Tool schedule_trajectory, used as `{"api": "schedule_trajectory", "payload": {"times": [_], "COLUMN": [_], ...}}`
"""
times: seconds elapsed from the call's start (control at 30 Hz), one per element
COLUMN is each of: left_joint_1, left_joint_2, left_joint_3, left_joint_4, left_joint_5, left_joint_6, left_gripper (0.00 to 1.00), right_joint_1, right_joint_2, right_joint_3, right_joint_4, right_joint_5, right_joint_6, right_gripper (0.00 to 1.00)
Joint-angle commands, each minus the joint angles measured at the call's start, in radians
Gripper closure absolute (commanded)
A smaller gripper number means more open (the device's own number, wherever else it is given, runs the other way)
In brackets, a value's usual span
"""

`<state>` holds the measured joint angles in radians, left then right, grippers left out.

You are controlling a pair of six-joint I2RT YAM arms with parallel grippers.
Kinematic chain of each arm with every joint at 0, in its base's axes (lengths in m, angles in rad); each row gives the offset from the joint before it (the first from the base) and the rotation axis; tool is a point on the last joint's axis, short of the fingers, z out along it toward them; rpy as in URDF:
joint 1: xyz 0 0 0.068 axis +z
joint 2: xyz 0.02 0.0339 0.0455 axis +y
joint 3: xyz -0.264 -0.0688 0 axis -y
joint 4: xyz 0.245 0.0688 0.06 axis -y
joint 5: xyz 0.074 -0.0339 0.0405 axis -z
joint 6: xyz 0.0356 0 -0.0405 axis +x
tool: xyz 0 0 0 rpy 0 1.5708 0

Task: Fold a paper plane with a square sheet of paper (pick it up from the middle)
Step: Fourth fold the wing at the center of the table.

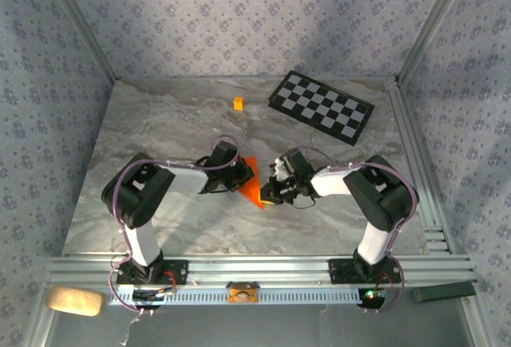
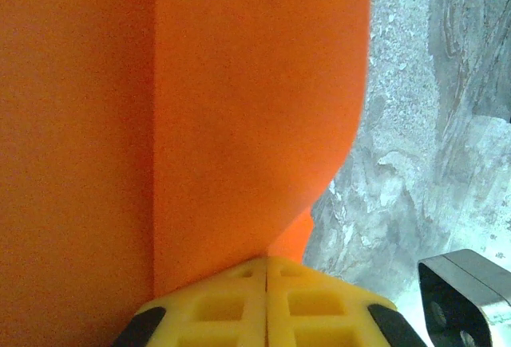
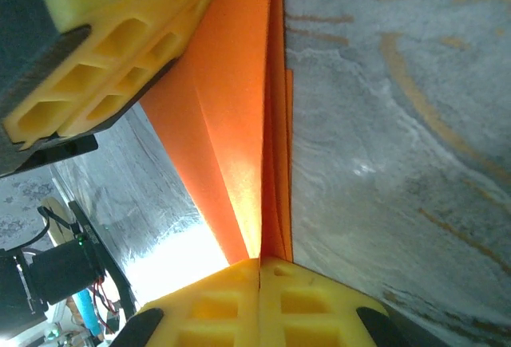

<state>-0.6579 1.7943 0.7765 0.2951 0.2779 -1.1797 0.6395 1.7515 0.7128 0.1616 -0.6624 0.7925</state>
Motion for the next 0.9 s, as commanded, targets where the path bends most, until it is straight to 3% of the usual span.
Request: {"api": "schedule_trajectory", "payload": {"times": [0.0,0.13,0.5,0.87], "left_joint_1": [0.002,0.002,0.0,0.0], "left_joint_2": [0.002,0.0,0.001,0.001], "left_joint_3": [-0.026,-0.028,-0.032,-0.034], "left_joint_4": [-0.044,-0.045,-0.04,-0.039], "left_joint_5": [-0.042,-0.043,-0.044,-0.047], "left_joint_6": [0.0,-0.003,-0.007,-0.012], "left_gripper": [0.93,0.93,0.93,0.94], "right_joint_1": [0.019,0.022,0.03,0.049], "right_joint_2": [-0.01,-0.033,-0.035,-0.004], "right_joint_3": [-0.031,-0.023,-0.017,-0.012], "right_joint_4": [-0.069,-0.104,-0.152,-0.218], "right_joint_5": [-0.036,-0.029,-0.025,0.016], "right_joint_6": [-0.023,-0.031,-0.052,-0.069], "right_gripper": [0.95,0.91,0.96,0.95]}}
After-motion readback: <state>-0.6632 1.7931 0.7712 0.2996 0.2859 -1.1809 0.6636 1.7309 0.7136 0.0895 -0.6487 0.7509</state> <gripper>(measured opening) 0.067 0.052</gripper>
